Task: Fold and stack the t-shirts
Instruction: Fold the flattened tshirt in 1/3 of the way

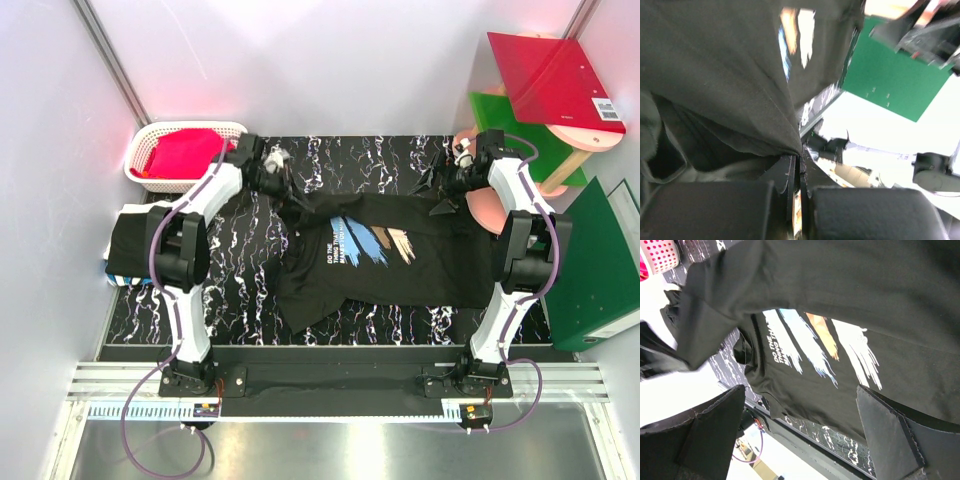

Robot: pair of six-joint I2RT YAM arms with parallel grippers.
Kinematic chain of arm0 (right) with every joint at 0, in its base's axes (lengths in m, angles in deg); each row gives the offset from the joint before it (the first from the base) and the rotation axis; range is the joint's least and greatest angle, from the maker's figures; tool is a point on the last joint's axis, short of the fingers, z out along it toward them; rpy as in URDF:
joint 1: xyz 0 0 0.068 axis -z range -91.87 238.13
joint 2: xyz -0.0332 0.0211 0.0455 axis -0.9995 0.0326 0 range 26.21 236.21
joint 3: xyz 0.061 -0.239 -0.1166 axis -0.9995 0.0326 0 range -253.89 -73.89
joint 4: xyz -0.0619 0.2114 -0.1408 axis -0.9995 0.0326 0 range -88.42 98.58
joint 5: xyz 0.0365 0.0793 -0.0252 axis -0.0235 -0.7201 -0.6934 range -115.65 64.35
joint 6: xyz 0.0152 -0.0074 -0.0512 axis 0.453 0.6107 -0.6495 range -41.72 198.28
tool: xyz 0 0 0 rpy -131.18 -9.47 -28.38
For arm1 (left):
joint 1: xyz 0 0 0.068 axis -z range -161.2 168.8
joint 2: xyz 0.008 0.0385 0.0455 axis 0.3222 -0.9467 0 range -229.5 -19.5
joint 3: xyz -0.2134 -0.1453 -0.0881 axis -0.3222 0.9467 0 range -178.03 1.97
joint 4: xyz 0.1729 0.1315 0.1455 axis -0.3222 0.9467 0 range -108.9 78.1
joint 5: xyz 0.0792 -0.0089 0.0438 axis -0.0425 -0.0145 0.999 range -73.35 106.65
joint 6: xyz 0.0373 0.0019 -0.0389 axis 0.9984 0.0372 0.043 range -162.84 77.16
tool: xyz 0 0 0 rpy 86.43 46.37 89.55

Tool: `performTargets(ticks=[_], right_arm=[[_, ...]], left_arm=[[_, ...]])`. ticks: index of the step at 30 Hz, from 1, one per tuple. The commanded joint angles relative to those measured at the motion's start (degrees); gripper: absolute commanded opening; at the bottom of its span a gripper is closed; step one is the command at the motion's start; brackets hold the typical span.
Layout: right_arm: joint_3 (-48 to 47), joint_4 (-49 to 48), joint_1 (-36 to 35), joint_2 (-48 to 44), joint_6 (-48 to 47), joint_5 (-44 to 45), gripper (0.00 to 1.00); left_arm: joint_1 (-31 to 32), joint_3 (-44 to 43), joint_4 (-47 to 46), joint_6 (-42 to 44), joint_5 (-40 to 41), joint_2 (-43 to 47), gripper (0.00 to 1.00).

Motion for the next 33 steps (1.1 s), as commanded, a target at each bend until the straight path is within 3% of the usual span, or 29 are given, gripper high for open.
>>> performTargets(ticks=[1, 8, 9, 10, 11, 12, 19, 25, 26, 27, 28, 30, 31, 33], right_arm=[[-0.29, -0.40, 0.20, -0.08, -0.78, -1.73, 1.00], [-0.73, -0.31, 0.19, 0.98, -0.51, -2.26, 1.00], [-0.82, -0.31, 0.20, 1.07, -0.60, -2.43, 1.00], [-1.00, -0.40, 0.20, 1.24, -0.60, -2.52, 1.00], [-1.09, -0.31, 0.20, 1.33, -0.51, -2.70, 1.00], [-1.17, -0.23, 0.20, 1.33, -0.51, -2.87, 1.00], [-1.17, -0.40, 0.11, 1.51, -0.51, -3.14, 1.00], [-1.17, -0.31, 0.20, 1.77, -0.51, -3.40, 1.00], [-1.26, -0.40, 0.11, 1.68, -0.43, -3.40, 1.00], [-1.35, -0.40, 0.19, 1.77, -0.51, -3.40, 1.00], [-1.35, -0.40, 0.20, 1.77, -0.43, -3.49, 1.00], [-1.26, -0.40, 0.11, 1.60, -0.43, -3.58, 1.00], [-1.26, -0.31, 0.11, 1.51, -0.34, -3.58, 1.00], [-1.09, -0.31, 0.11, 1.33, -0.25, -3.58, 1.00]], left_arm=[[1.09, 10.07, 0.52, 1.27, -5.00, 6.07, 0.00], [0.92, 19.25, 2.19, 4.35, -2.90, 8.10, 0.01], [0.83, 18.99, 2.80, 4.62, -2.29, 7.84, 0.09], [0.83, 18.03, 4.46, 5.84, -1.58, 7.66, 0.34], [0.83, 17.50, 5.35, 6.28, -0.71, 7.31, 0.50], [0.83, 17.06, 6.31, 6.64, -0.44, 7.31, 0.98], [0.83, 11.08, 6.85, 8.04, 1.58, 9.41, 0.99], [0.48, 4.14, 6.42, 10.41, 11.84, 8.63, 0.99], [0.39, 3.35, 6.50, 10.94, 12.83, 7.32, 0.95], [0.13, 2.03, 6.50, 11.12, 13.45, 6.52, 0.80], [-0.13, 1.50, 6.59, 11.21, 14.76, 4.60, 0.72], [-0.57, 0.18, 7.55, 11.21, 16.69, 2.74, 0.63], [-0.66, 0.18, 7.55, 11.04, 19.84, 1.69, 0.64], [-0.93, 0.18, 7.47, 10.34, 23.19, 1.07, 0.78]])
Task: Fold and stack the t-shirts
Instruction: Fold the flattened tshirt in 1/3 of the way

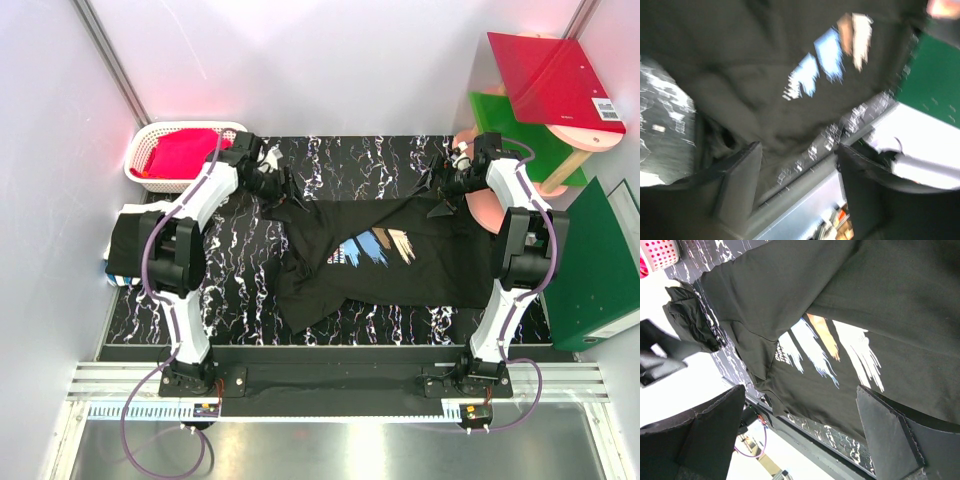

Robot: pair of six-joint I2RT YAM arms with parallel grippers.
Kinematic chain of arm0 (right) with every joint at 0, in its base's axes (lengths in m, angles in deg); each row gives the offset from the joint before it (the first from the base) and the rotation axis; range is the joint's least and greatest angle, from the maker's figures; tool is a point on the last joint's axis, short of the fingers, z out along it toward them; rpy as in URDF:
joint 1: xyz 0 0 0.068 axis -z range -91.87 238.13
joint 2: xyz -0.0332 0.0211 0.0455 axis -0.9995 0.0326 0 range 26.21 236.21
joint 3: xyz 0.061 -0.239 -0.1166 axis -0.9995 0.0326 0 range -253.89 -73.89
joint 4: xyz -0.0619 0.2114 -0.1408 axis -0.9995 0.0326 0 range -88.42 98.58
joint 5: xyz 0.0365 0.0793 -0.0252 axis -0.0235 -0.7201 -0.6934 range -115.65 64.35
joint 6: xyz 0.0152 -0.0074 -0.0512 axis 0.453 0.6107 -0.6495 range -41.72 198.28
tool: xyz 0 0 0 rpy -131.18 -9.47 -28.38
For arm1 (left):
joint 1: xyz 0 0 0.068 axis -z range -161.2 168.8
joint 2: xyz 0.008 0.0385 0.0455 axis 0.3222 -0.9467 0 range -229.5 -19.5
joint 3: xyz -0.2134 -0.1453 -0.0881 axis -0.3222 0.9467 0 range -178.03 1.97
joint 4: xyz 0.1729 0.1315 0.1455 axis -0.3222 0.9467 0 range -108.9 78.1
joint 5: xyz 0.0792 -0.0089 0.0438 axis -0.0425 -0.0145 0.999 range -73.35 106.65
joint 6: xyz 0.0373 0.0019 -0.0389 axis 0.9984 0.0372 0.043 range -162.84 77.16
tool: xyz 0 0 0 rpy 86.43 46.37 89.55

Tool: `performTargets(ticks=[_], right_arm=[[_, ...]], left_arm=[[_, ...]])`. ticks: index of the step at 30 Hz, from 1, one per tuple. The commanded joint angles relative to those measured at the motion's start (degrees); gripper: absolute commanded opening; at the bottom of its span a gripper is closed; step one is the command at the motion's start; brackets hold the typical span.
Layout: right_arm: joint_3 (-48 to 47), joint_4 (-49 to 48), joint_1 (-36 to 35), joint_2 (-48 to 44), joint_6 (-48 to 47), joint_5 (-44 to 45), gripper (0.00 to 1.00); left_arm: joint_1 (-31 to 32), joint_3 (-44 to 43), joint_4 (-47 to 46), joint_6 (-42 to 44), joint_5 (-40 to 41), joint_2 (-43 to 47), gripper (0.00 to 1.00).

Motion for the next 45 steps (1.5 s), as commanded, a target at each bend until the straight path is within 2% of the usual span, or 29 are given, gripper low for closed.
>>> performTargets(ticks=[1, 8, 13, 18, 23, 26, 27, 30, 31, 40, 45], right_arm=[[-1.09, -0.38, 0.11, -0.50, -0.27, -2.11, 1.00], [-1.00, -0.38, 0.11, -0.42, -0.53, -1.94, 1.00], [-1.17, -0.29, 0.20, -0.07, -0.53, -1.94, 1.00], [-1.53, -0.20, 0.11, 0.20, -0.54, -1.94, 1.00], [-1.70, -0.20, 0.11, 0.46, -0.53, -2.03, 1.00], [-1.70, -0.29, 0.11, 0.46, -0.62, -2.03, 1.00], [-1.70, -0.20, 0.19, 0.46, -0.62, -1.94, 1.00], [-1.61, -0.20, 0.11, 0.55, -0.62, -1.94, 1.00], [-1.61, -0.20, 0.11, 0.64, -0.62, -1.85, 1.00], [-1.17, -0.20, 0.11, 0.99, -0.45, -1.94, 1.00], [-1.09, -0.29, 0.11, 1.25, -0.36, -2.11, 1.00]], left_arm=[[-0.95, -1.48, 0.45, 0.19, 10.61, -3.91, 0.85], [-1.48, -2.63, -0.60, 0.80, 14.05, -7.61, 0.99], [-1.65, -3.59, -2.98, -0.33, 13.62, -11.47, 0.98], [-1.74, -9.56, -3.50, -0.86, 12.74, -18.05, 0.83], [-1.57, -17.29, -3.33, -1.48, 12.73, -23.87, 0.74], [-1.57, -19.23, -2.89, -2.00, 12.13, -26.51, 0.53], [-1.56, -19.41, -2.89, -2.36, 11.60, -27.29, 0.38], [-1.83, -21.87, -2.98, -2.62, 11.33, -28.79, 0.07], [-1.92, -22.75, -2.80, -2.80, 11.50, -29.14, 0.00], [-6.21, -34.26, -3.15, -5.26, 14.40, -31.87, 0.00], [-9.55, -35.24, -3.33, -5.44, 16.16, -31.61, 0.00]])
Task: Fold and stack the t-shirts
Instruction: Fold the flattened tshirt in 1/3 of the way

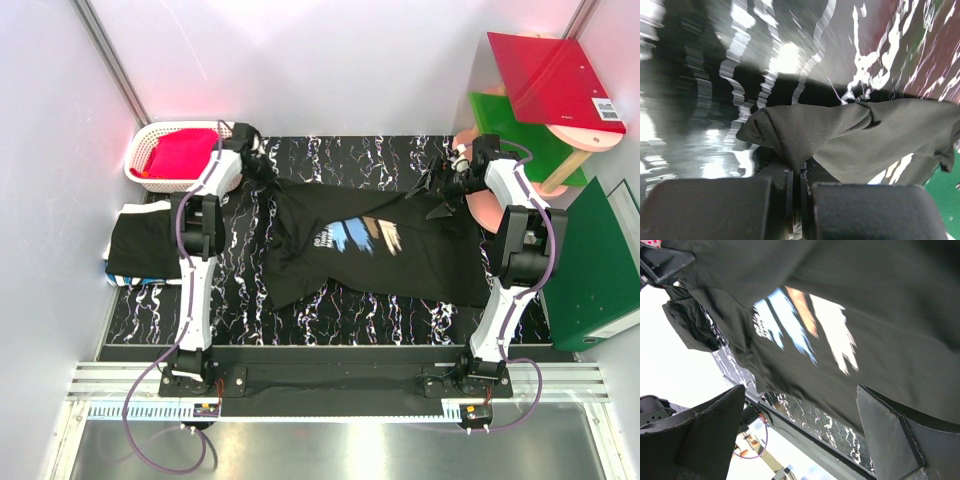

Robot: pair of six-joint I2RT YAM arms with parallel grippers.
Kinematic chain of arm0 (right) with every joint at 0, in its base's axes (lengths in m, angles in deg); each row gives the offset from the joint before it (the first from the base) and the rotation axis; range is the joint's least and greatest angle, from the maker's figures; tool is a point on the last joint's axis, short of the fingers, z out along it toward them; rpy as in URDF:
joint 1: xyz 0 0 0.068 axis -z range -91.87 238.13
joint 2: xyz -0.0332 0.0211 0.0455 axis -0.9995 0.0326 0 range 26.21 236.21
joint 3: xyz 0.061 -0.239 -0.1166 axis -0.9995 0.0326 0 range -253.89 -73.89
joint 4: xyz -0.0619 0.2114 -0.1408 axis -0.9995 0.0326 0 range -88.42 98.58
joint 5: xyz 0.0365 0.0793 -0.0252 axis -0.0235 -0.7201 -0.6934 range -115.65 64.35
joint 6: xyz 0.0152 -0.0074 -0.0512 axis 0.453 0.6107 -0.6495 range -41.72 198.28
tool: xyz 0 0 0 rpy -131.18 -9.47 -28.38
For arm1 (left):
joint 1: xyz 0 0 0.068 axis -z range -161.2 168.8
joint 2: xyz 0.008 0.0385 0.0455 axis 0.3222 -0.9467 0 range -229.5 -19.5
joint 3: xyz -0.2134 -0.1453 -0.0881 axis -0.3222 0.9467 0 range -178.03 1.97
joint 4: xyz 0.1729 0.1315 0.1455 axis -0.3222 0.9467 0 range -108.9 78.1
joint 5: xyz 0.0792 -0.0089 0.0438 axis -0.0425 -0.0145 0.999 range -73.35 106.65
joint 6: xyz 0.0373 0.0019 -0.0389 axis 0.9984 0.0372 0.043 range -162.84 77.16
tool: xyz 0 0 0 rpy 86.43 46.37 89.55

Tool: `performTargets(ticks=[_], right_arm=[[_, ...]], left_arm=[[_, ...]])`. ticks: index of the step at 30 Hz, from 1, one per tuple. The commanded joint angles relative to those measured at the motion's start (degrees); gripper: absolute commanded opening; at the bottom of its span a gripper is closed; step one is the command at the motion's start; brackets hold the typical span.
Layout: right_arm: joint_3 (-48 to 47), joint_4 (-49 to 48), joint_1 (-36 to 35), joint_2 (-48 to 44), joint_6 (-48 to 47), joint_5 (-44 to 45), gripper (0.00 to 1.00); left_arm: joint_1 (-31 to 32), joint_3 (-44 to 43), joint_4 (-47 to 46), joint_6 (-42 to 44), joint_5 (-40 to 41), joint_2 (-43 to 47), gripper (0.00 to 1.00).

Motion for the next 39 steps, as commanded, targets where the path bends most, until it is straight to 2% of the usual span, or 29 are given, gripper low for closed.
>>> performTargets(ticks=[1, 7, 8, 9, 10, 12, 13, 16, 22, 28, 33, 39], right_arm=[[-1.15, -0.14, 0.11, 0.16, -0.36, -1.85, 1.00], [-1.42, -0.14, 0.11, 0.43, -0.36, -1.15, 1.00], [-1.42, -0.05, 0.11, 0.25, -0.53, 0.07, 0.99], [-1.50, 0.04, 0.11, 0.07, -0.62, 0.78, 1.00], [-1.59, 0.04, 0.02, -0.19, -0.62, 1.66, 1.00], [-1.77, 0.39, 0.02, -1.07, -1.41, 4.38, 1.00], [-1.94, 0.39, -0.07, -1.24, -1.67, 5.35, 1.00], [-2.03, 1.01, -0.33, -1.42, -2.12, 7.38, 1.00], [-3.08, 1.36, -0.68, 0.07, -1.77, 6.50, 1.00], [-3.35, 1.53, -0.68, 0.25, -1.76, 5.97, 1.00], [-2.38, 1.53, -0.68, 0.07, -1.85, 5.80, 1.00], [-2.73, 1.53, -0.68, 0.16, -1.85, 5.36, 1.00]], left_arm=[[-3.66, -2.54, -1.60, -0.50, 3.48, 0.69, 0.00], [-6.65, -1.92, -2.13, -0.49, 2.35, 1.22, 0.00], [-6.74, -2.10, -2.04, -0.23, 1.65, 1.14, 0.02], [-6.74, -2.19, -2.04, 0.12, 1.21, 1.40, 0.17], [-6.74, -2.01, -2.04, 0.64, 1.20, 1.83, 0.42], [-6.74, -0.96, -2.04, 2.14, 2.42, 4.64, 0.60], [-6.65, 0.61, -2.22, 2.66, 3.13, 5.96, 0.92], [-6.39, 3.25, -3.71, 5.21, 3.49, 10.71, 0.99], [-6.21, 6.33, -3.36, 5.57, 1.04, 11.25, 0.99], [-3.49, 10.90, -3.36, 7.76, 1.55, 11.77, 0.99], [-0.07, 13.19, -1.87, 10.93, 5.33, 12.39, 0.99], [2.22, 12.15, 1.64, 11.81, 11.05, 8.61, 0.99]])
